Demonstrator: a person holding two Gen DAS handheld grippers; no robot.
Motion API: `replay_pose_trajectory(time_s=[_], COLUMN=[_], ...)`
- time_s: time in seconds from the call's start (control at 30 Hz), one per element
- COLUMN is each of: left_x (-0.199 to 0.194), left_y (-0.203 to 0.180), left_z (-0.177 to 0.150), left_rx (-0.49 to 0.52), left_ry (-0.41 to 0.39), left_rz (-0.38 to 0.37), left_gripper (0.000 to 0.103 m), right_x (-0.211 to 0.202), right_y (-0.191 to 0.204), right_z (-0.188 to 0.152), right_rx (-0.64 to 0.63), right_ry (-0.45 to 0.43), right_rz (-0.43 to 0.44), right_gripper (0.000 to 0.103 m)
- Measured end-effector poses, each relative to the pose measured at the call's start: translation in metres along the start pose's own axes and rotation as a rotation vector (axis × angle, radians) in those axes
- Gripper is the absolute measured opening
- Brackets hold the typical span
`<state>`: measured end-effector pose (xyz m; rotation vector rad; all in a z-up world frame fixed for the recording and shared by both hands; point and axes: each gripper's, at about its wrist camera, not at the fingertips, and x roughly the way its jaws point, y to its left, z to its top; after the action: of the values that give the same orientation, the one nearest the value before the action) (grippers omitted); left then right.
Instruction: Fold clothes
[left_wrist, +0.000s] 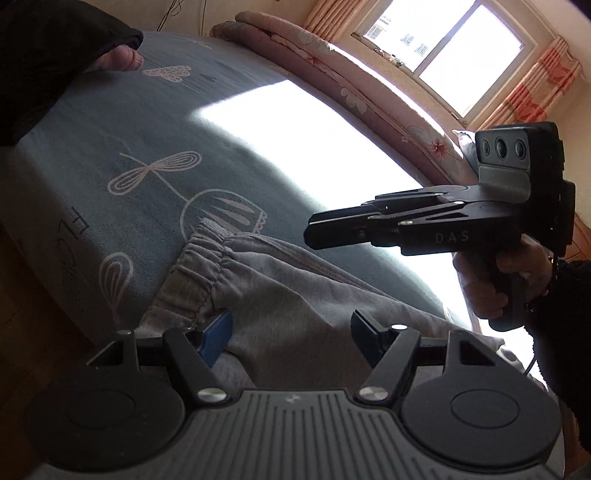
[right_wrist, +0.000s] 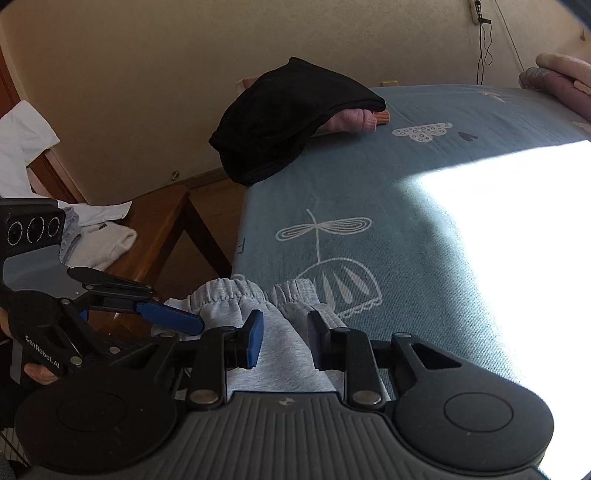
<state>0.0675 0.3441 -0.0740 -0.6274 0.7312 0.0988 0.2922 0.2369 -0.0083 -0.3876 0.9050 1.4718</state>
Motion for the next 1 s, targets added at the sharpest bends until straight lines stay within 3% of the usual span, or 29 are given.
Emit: replay_pose_trajectory(time_s=[0.1,0.27,0.4,0.57,0.63,0.67,0.73,0.77,0.8,1.0], left_x=[0.006,0.004,0.005,0.007,0.007,0.006,0.004,0.003,0.002,-0.009], left_y=[0.008,0.005,-0.010,-0.011,-0.010,-0.009,-0.009,-0.010,-0.010,-0.012], left_z=[-0.009,-0.013,-0.014,-0.016,-0.016,-0.016,-0.015,-0.015,-0.015,-0.009], left_rx=[0.004,0.060,0.164,0.182,0.173,0.169,0.166,0.166,0.166,0.174], left_ry=[0.036,0.024,0.023,0.029,0.027,0.024,0.017,0.012,0.006,-0.054], left_rz=[0.001,-0.005,0.034,0.041,0.039,0.036,0.034,0.034,0.032,0.024], left_gripper=[0.071,0.071,0.071,0.071,0.071,0.071,0.071,0.071,0.071,0.071], right_x=[0.030,0.060,0.069,0.074,0.075,0.074,0.073,0.071,0.068,0.039], right_y=[-0.011,-0.015,-0.003,0.004,0.007,0.009,0.014,0.016,0.016,0.026], right_z=[-0.002,-0.013,-0.022,-0.020,-0.019,-0.019,-0.017,-0.017,-0.016,-0.002], right_rx=[0.032,0.036,-0.072,-0.119,-0.138,-0.148,-0.170,-0.175,-0.172,-0.217], right_ry=[0.053,0.108,0.122,0.130,0.139,0.144,0.152,0.152,0.143,0.021], right_rz=[0.038,0.080,0.033,0.049,0.043,0.027,-0.005,-0.013,-0.015,-0.059], right_gripper=[0.030,0.030,0.037,0.054,0.054,0.051,0.029,0.011,0.004,0.003])
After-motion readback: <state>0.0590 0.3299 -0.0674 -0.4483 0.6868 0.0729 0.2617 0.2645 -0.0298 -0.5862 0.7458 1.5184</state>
